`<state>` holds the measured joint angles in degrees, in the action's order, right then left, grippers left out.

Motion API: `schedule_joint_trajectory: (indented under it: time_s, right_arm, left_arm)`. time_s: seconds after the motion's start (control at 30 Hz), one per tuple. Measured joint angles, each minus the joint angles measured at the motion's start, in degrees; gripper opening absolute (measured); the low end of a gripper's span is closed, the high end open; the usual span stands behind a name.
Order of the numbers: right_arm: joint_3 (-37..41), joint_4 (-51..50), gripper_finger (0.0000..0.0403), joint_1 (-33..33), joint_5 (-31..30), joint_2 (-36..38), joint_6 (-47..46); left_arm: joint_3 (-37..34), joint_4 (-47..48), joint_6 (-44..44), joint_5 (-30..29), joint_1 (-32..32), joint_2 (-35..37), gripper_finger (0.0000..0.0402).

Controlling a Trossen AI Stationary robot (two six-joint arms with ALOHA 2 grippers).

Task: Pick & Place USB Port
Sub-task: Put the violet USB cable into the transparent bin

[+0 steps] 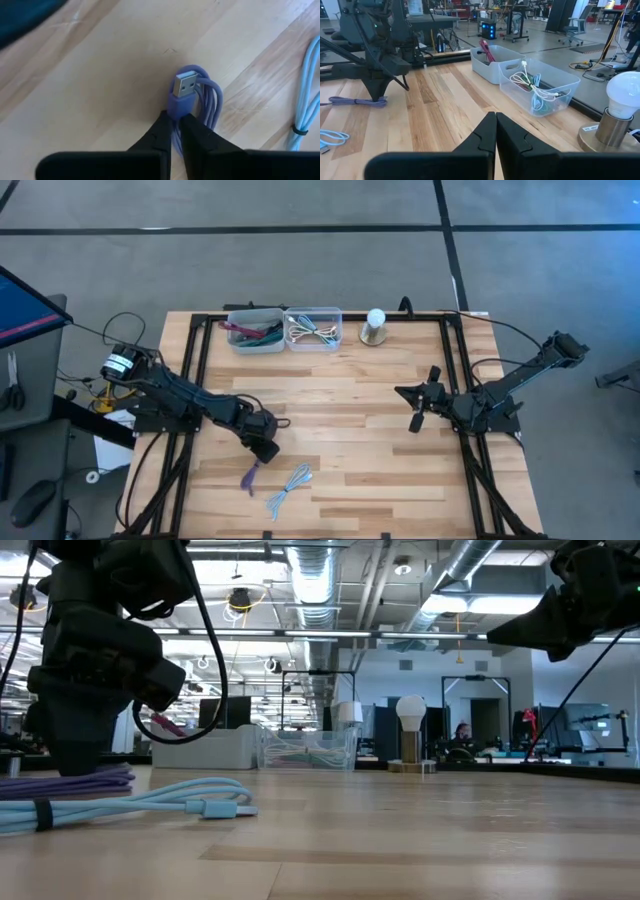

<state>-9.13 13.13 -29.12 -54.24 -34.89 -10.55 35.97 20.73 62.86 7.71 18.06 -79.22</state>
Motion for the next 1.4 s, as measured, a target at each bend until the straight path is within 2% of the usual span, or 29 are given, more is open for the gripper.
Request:
schedule_joint_trajectory:
  time_s: [0.2, 0.33, 0.43, 0.57, 0.73, 1.0, 1.2, 1.33, 1.4]
  right_arm:
    - [0.00, 0.02, 0.0002, 0.00, 0.00, 0.00, 0.00]
    - [0.00, 0.13, 0.0002, 0.04, 0.02, 0.00, 0.02]
    - [0.00, 0.20, 0.0002, 0.04, -0.09, 0.02, 0.05]
    - [0.00, 0.20, 0.0002, 0.04, -0.23, 0.02, 0.03]
    - [0.00, 0.31, 0.0002, 0.04, -0.24, 0.04, 0.01]
    - [0.00, 0.83, 0.0002, 0.04, -0.26, 0.04, 0.02]
    - [0.00, 0.83, 0.0002, 0.04, -0.26, 0.04, 0.02]
    - [0.00, 0.83, 0.0002, 0.04, -0.27, 0.04, 0.02]
    - [0.00, 0.83, 0.0002, 0.04, -0.27, 0.04, 0.02]
  left_arm:
    - [-0.34, -1.72, -0.09, -2.51, 0.15, 3.07, 0.0017]
    - [-0.22, -4.40, -1.62, -9.46, -0.27, 8.03, 0.0017]
    - [-0.33, -4.24, -4.87, -9.47, -1.18, 11.52, 0.0017]
    - [-0.16, -5.28, -10.73, -12.25, -4.54, 15.73, 0.0017]
    - [1.30, -6.49, -20.49, -12.21, -10.38, 17.88, 0.0016]
    - [11.72, -6.66, -41.95, -11.97, -17.12, 17.48, 0.0015]
    - [18.41, -6.10, -57.30, -17.40, -22.19, 17.60, 0.0015]
    - [20.26, -6.24, -65.90, -23.21, -25.60, 17.59, 0.0015]
    - [20.34, -7.49, -69.13, -24.23, -27.42, 17.41, 0.0015]
